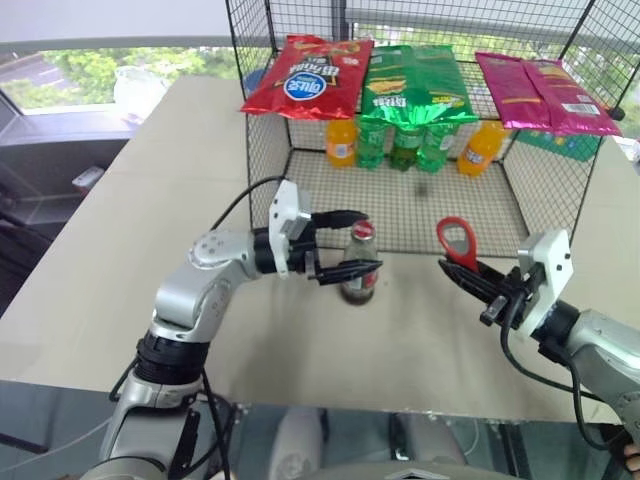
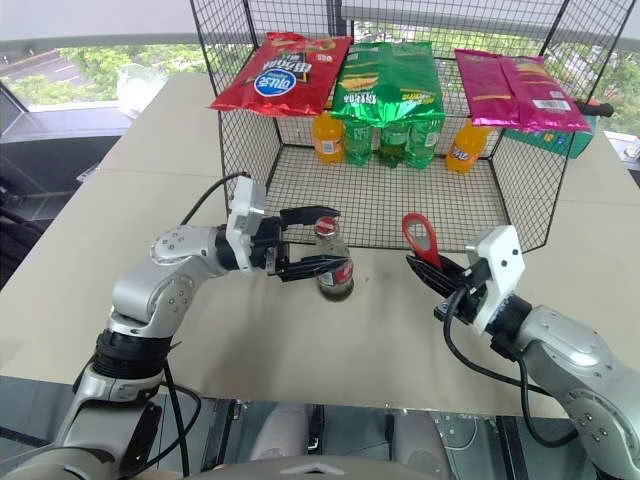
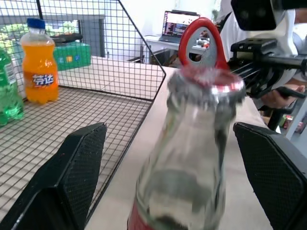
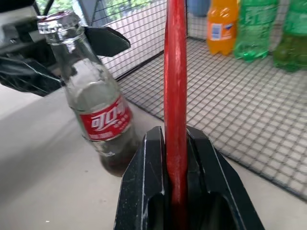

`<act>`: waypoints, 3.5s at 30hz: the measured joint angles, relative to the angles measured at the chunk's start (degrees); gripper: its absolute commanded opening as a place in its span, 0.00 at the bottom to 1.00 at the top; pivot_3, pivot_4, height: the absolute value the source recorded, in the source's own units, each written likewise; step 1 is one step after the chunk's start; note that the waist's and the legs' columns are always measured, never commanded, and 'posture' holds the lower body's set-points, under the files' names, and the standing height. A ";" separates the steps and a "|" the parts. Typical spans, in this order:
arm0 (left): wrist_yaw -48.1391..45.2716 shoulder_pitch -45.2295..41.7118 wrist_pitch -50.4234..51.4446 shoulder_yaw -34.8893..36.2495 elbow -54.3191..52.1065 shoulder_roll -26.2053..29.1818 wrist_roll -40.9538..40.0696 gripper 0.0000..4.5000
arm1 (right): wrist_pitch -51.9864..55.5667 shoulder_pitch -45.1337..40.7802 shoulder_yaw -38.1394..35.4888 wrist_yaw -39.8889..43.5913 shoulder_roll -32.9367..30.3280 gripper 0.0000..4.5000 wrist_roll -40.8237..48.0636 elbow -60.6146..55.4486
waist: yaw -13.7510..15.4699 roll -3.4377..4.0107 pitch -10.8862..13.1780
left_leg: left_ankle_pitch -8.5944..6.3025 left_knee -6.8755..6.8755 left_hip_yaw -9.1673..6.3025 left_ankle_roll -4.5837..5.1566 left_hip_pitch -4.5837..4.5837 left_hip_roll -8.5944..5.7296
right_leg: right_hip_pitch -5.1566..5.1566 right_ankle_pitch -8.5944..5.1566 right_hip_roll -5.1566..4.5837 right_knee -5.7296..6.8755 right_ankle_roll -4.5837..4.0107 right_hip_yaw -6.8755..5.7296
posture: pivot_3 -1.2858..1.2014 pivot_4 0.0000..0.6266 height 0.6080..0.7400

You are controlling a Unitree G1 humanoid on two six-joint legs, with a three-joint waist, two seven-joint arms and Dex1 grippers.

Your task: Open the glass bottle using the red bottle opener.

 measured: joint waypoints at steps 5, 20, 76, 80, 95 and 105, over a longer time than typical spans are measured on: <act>-0.87 -1.02 1.00 -1.57 0.80 -0.42 -0.03 0.79 | -5.22 1.73 1.55 2.77 1.45 0.00 -6.84 0.67 | -0.03 0.00 0.00 | 0.00 0.12 0.00 0.00 0.00 0.00 | 0.00 0.00 0.00 0.10 0.00 0.01 | 0.52 0.24 1.00; -2.38 -3.30 0.32 -1.27 1.59 -0.32 -0.18 0.29 | -22.92 -18.77 23.96 2.26 4.07 0.00 -43.74 10.81 | -0.01 0.03 -0.02 | 0.00 0.39 -0.04 0.00 -0.03 0.01 | -0.02 -0.02 0.03 0.29 -0.02 -0.02 | 0.52 0.24 1.00; -2.23 0.63 0.80 -0.41 0.60 0.94 1.60 0.28 | -72.13 -32.29 29.77 -19.87 5.04 0.00 -89.66 42.81 | -1.72 0.26 -1.71 | -0.02 -0.63 0.77 0.01 1.99 0.03 | 1.26 -0.22 -0.02 -0.01 -0.28 0.77 | 0.52 0.24 1.00; -2.35 0.55 0.48 -0.40 0.59 0.93 1.50 0.28 | -71.74 -34.26 28.78 -14.60 2.67 0.00 -87.49 40.64 | -1.69 0.31 -1.42 | -0.02 -0.68 0.79 0.01 1.94 0.03 | 1.23 -0.21 -0.03 -0.11 -0.28 0.77 | 0.52 0.24 1.00; -3.09 1.45 -2.06 -1.18 1.13 0.24 1.47 0.57 | -61.57 -28.09 26.10 -4.34 7.97 0.00 -77.85 33.89 | -1.42 0.35 -0.97 | -0.04 -0.85 0.72 0.03 1.70 0.04 | 1.22 -0.20 -0.04 -0.60 -0.26 0.63 | 0.52 0.24 1.00; -3.27 3.32 -2.84 -3.15 3.43 0.51 3.31 0.99 | -55.14 -25.22 22.48 -4.41 11.88 0.00 -76.80 28.69 | -1.38 0.20 -0.56 | -0.01 -0.58 0.64 -0.01 0.07 0.05 | -0.36 -0.05 -0.01 -0.34 -0.02 0.57 | 0.52 0.24 1.00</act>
